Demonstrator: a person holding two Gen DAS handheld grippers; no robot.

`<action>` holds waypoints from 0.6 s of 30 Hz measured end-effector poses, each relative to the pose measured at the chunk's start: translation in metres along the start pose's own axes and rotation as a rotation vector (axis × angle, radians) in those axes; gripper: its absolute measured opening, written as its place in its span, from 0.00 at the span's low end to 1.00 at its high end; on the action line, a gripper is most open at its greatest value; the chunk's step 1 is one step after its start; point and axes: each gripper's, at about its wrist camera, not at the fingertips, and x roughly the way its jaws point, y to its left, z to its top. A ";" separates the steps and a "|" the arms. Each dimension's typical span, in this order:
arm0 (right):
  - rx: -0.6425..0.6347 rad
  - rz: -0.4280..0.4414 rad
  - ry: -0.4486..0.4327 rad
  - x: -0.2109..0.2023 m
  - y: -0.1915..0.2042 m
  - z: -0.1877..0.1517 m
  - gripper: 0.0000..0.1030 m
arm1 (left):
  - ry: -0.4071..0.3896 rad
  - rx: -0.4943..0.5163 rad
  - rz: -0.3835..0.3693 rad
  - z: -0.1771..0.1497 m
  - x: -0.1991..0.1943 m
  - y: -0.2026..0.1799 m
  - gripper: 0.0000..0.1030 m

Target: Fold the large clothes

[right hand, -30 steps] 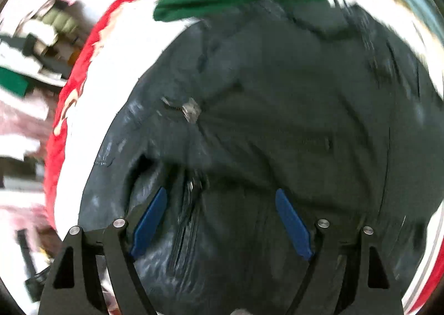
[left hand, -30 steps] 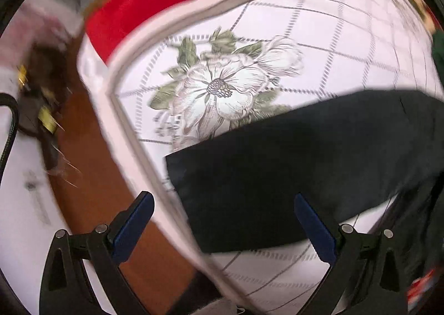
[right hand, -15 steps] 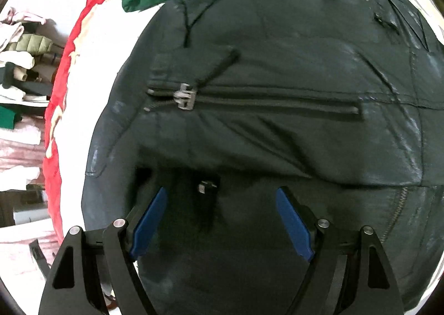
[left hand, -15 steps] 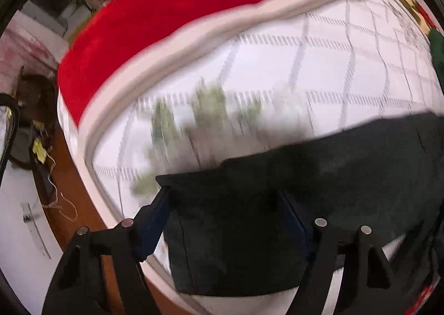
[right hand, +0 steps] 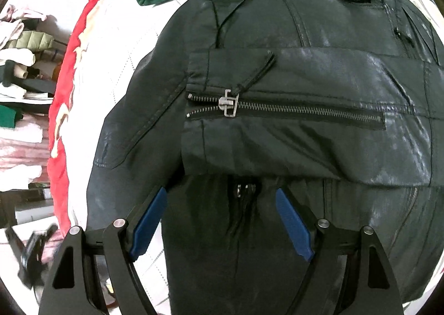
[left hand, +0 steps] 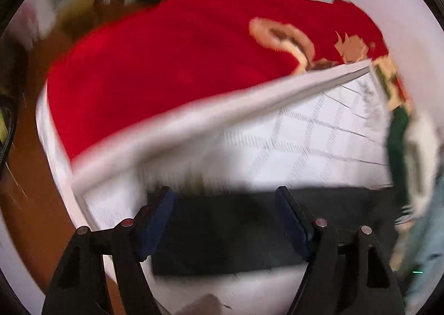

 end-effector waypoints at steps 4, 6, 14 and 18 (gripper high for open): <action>0.017 0.009 0.025 -0.002 -0.001 -0.006 0.80 | 0.128 -0.286 -0.123 -0.058 0.018 0.035 0.71; 0.015 0.008 0.037 -0.001 0.000 -0.009 0.80 | 0.178 -0.389 -0.150 -0.078 0.034 0.035 0.71; -0.016 -0.012 0.058 0.008 0.008 -0.014 0.80 | 0.102 -0.584 -0.066 -0.084 0.062 0.037 0.72; 0.016 -0.002 0.064 0.009 0.005 -0.018 0.80 | -0.012 -0.498 0.092 -0.067 0.047 0.028 0.50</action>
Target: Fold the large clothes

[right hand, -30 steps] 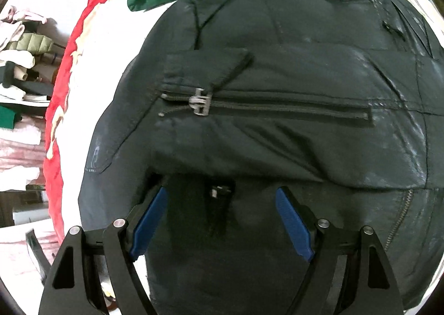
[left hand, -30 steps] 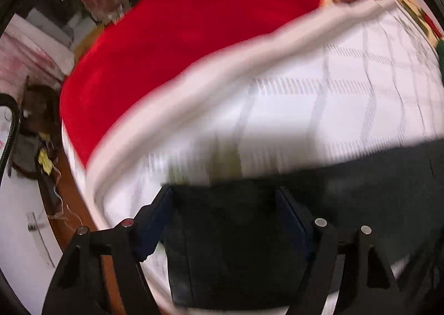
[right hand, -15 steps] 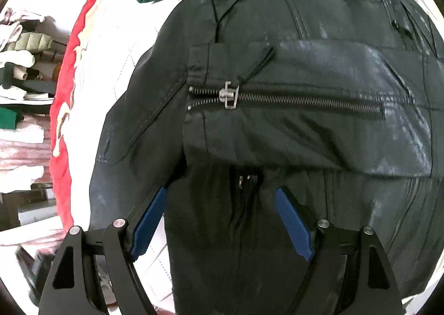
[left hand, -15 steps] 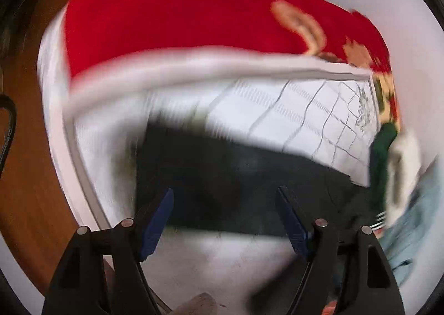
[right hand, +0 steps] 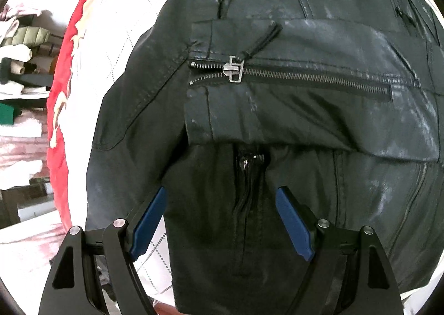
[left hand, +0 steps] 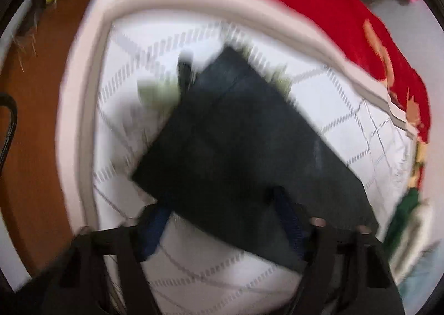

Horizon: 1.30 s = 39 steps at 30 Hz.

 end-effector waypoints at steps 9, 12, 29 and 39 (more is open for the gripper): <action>-0.020 -0.114 -0.044 -0.014 -0.002 -0.001 0.80 | -0.180 0.256 -0.016 0.032 -0.036 -0.061 0.06; -0.058 -0.357 -0.103 -0.025 -0.004 0.004 0.80 | -0.272 0.412 -0.011 0.021 -0.066 -0.088 0.05; 0.112 -0.368 -0.192 -0.095 -0.152 0.019 0.82 | -0.437 1.280 -0.307 -0.255 -0.146 -0.294 0.04; 0.330 -0.404 -0.164 -0.137 -0.341 -0.003 0.82 | -0.024 1.689 -0.350 -0.512 -0.057 -0.317 0.05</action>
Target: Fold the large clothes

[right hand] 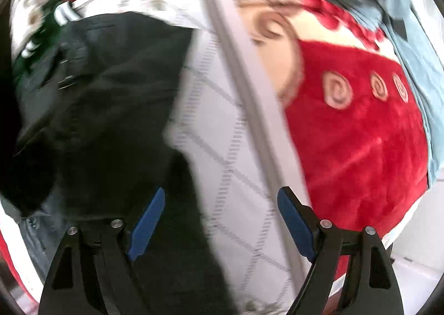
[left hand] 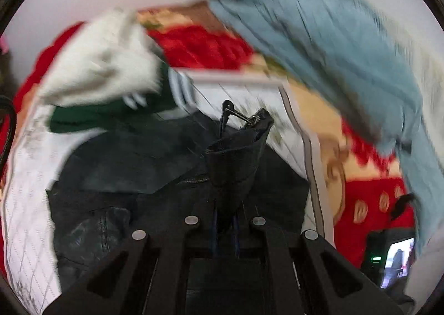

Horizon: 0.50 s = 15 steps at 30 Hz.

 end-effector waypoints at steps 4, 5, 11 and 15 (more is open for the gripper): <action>0.045 0.018 0.024 0.018 -0.037 0.004 0.82 | 0.114 0.020 -0.008 -0.015 0.040 -0.013 0.09; 0.060 0.035 0.029 0.021 -0.045 0.004 0.82 | 0.126 0.015 -0.026 -0.013 0.042 -0.017 0.10; 0.105 0.160 0.047 0.033 -0.070 0.012 0.82 | 0.118 -0.054 -0.017 -0.019 0.022 0.023 0.95; 0.075 0.274 0.041 0.031 -0.071 0.024 0.82 | 0.095 -0.157 0.130 -0.037 -0.008 0.092 0.95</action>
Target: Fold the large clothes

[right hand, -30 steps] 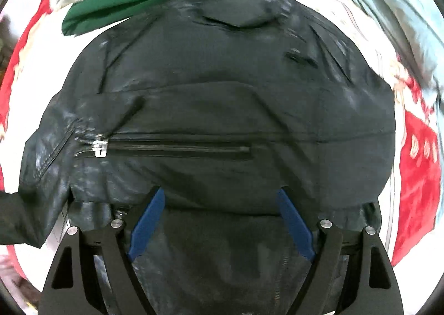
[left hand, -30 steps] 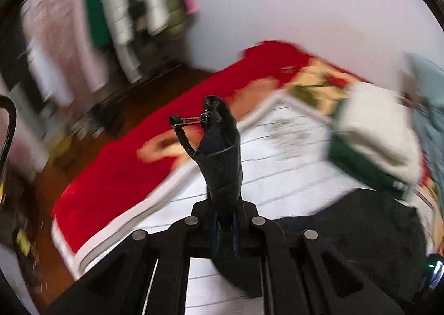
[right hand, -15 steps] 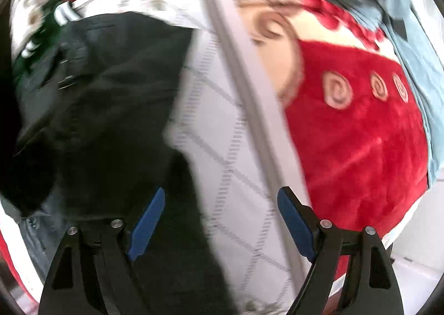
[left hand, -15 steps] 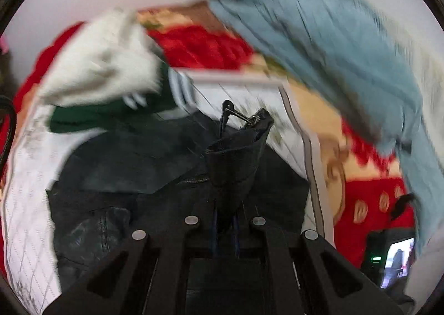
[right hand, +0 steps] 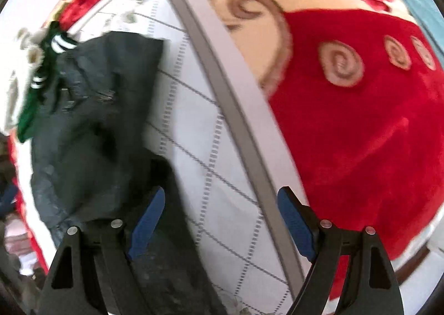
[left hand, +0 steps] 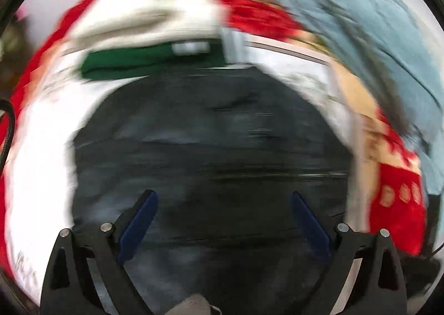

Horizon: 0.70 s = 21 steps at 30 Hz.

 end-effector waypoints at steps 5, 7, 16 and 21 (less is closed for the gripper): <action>-0.124 0.104 0.073 0.016 0.028 0.012 0.82 | 0.066 -0.052 0.349 -0.040 0.017 0.105 0.95; -0.209 0.120 0.142 0.036 0.046 0.012 0.82 | 0.125 -0.068 0.416 -0.057 0.038 0.135 0.95; -0.422 0.122 0.193 0.073 0.120 0.010 0.71 | 0.193 -0.148 0.457 -0.059 0.085 0.176 0.97; -0.511 0.132 0.197 0.076 0.165 0.007 0.68 | 0.181 -0.149 0.480 -0.064 0.075 0.196 0.97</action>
